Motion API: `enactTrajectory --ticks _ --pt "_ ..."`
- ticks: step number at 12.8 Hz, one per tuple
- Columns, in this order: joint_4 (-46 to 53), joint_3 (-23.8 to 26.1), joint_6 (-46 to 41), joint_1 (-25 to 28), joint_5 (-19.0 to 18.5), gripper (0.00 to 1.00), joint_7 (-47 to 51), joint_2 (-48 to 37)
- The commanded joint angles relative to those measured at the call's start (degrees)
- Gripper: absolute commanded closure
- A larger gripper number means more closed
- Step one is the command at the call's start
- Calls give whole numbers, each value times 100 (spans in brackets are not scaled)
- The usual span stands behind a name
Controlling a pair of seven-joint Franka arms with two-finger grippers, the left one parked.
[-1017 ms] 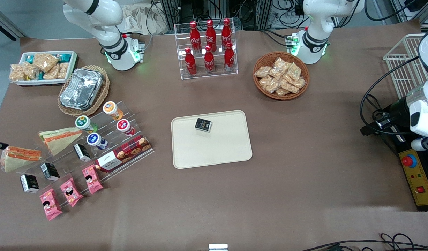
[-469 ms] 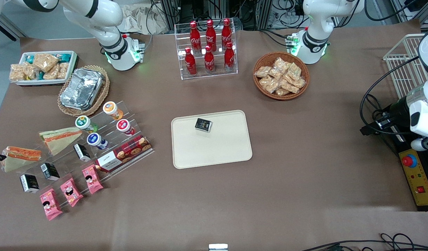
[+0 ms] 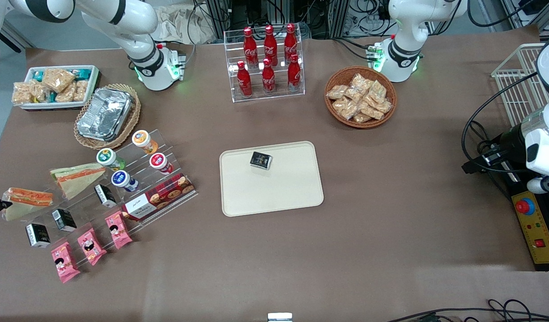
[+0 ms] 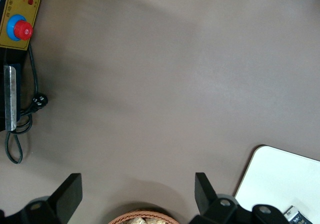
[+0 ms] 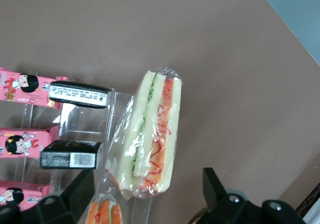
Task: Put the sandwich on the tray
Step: 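Lower the right gripper onto the wrapped cucumber-tomato sandwich and close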
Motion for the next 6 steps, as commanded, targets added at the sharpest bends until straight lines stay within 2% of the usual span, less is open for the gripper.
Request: enactTrajectory --ticks 1,6 --pt "-20 40 75 -148 398 3 -63 66" --pt "-99 49 127 -272 698 3 -89 136"
